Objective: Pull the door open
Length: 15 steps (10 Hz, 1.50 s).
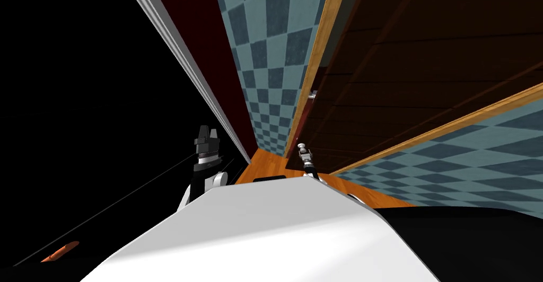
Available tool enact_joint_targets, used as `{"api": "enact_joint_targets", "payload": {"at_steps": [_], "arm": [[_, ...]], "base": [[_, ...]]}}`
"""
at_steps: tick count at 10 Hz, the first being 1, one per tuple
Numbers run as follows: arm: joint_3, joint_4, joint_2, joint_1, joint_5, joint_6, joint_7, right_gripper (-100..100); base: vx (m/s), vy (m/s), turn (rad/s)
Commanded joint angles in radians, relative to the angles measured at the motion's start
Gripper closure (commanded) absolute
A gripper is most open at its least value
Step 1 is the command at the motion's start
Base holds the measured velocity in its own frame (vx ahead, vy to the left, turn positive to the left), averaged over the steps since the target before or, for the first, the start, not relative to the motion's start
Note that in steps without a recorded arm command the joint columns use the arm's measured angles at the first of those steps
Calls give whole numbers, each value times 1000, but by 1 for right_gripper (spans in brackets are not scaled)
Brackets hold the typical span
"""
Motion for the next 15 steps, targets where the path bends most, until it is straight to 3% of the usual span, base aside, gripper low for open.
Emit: {"api": "enact_joint_targets", "payload": {"at_steps": [1, 2, 6, 7, 15], "arm": [[2, -43, 6, 14, -13, 15, -12, -100], [2, -43, 6, 14, -13, 15, -12, -100], [36, -103, 21, 29, -76, 23, -127, -100], [36, -103, 21, 29, -76, 23, -127, -100], [92, -200, 46, 53, -179, 36, -316, -100]], "base": [[-85, 35, -1], [-30, 22, -11], [-68, -10, 11], [-73, -17, 4], [-84, -11, 6]]}}
